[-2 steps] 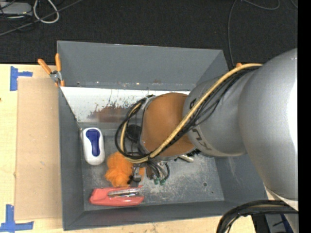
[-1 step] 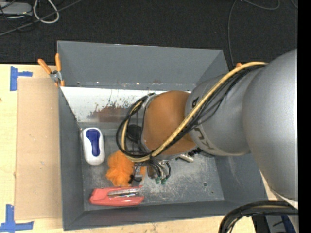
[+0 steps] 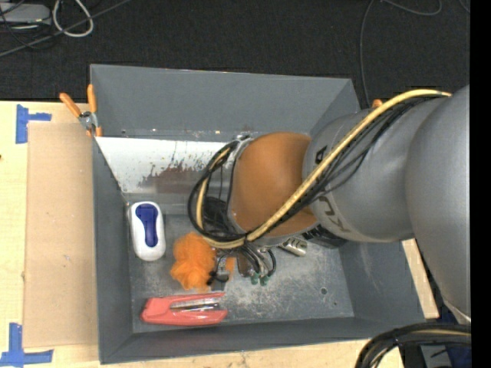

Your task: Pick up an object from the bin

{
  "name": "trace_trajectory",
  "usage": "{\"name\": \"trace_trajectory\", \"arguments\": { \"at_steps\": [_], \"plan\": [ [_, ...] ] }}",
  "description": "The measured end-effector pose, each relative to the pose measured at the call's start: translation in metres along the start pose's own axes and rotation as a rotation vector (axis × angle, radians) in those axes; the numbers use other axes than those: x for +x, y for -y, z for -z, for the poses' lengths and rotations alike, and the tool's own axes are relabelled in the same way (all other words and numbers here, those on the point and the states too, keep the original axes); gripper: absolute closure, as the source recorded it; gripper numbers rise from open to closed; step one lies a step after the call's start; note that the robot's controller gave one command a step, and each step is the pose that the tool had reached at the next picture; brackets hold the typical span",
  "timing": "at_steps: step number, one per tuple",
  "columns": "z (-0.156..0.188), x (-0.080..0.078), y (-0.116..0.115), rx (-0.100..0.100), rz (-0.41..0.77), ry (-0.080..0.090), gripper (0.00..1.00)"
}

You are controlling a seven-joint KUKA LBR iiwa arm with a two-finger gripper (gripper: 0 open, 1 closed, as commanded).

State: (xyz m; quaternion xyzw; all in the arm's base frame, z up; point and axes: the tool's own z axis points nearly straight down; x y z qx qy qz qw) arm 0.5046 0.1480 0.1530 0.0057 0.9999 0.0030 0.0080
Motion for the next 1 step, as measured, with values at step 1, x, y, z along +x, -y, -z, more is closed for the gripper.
{"name": "trace_trajectory", "arguments": {
  "at_steps": [1],
  "plan": [
    [0.0254,-0.0020,-0.0005,-0.001,0.001,0.006,1.00]
  ]
}}
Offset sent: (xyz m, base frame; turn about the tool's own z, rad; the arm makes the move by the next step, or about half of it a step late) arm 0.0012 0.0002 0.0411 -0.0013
